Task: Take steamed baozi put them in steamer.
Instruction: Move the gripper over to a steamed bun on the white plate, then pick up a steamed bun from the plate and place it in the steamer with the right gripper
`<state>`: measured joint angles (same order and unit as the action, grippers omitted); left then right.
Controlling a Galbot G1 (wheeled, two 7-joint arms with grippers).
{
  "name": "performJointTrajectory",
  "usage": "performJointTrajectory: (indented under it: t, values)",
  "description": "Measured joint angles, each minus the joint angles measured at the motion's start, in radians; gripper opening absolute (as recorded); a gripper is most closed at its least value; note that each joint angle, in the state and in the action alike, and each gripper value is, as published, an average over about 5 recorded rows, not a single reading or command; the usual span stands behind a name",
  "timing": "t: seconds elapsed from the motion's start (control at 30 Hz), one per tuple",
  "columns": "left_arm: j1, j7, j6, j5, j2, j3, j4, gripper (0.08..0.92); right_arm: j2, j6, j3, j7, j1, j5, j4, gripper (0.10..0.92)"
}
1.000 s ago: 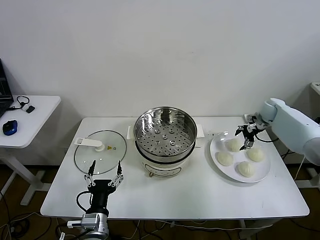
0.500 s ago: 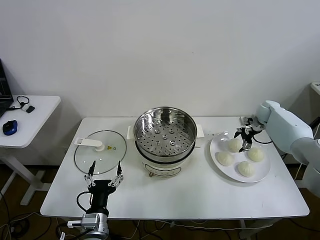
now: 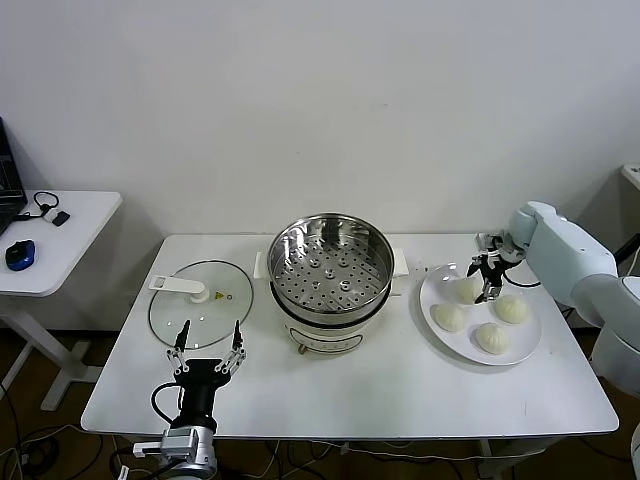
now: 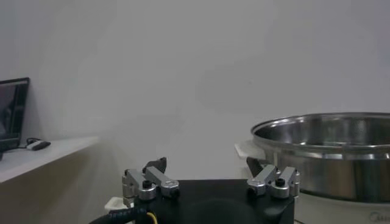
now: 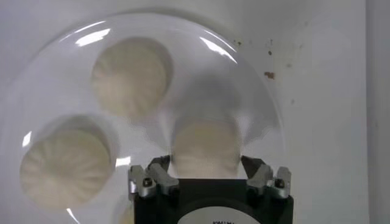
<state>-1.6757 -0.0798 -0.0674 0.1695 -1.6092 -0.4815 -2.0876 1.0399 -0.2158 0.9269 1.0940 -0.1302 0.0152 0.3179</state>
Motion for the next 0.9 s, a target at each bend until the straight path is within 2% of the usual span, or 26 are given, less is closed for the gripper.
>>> performJointTrajectory:
  t: [0.5, 0.9]
  values:
    - [-0.001, 0.000, -0.001, 0.000, 0.000, -0.005, -0.005, 0.823, -0.022, 0.005, 0.018, 0.000, -0.021, -0.021, 0.041, 0.670]
    - [-0.006, 0.000, 0.001, 0.001, 0.000, -0.005, -0.017, 0.823, -0.115, 0.033, 0.224, 0.004, -0.179, -0.169, 0.272, 0.662]
